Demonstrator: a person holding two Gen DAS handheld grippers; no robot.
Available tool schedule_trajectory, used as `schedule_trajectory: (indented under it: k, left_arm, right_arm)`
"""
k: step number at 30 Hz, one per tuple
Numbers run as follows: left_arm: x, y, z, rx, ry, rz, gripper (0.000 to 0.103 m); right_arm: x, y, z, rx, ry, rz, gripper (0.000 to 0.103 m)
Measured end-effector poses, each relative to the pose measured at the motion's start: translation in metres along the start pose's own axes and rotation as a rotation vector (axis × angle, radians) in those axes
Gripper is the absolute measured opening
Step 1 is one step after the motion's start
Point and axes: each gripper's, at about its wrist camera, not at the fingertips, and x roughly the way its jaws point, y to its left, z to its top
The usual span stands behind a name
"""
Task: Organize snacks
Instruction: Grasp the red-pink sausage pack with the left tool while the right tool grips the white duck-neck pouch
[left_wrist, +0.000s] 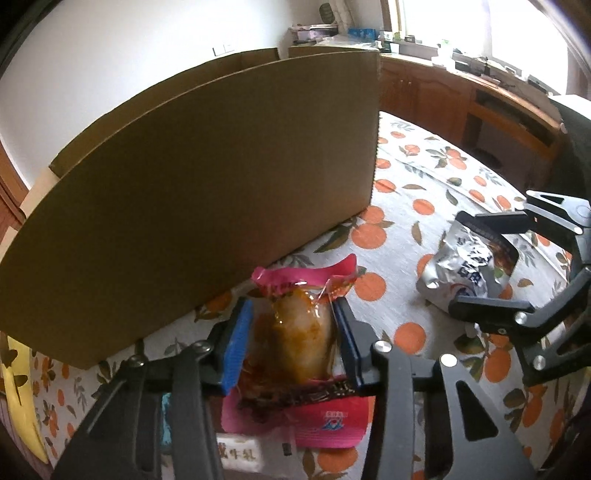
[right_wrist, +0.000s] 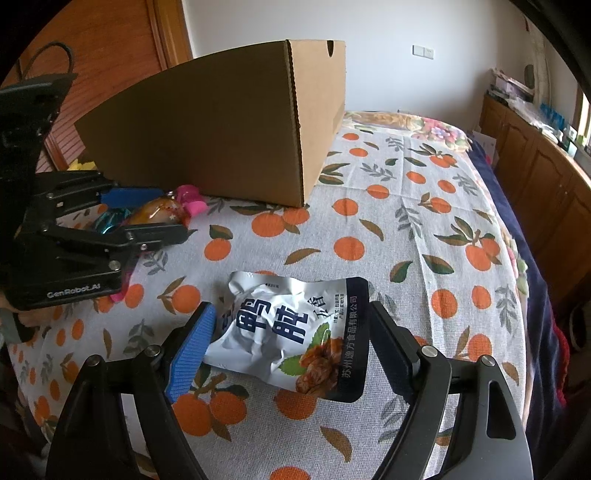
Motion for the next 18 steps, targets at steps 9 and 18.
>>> schedule_trajectory:
  k: [9,18]
  left_arm:
    - [-0.026,0.002,-0.004,-0.039,-0.080,-0.012,0.041]
    - [-0.061,0.014,-0.008,-0.086,-0.164,-0.023,0.041]
  right_arm:
    - [0.001,0.000,0.000,-0.004,0.001,-0.005,0.084]
    - [0.004,-0.001,-0.001,-0.020,0.007,-0.025,0.084]
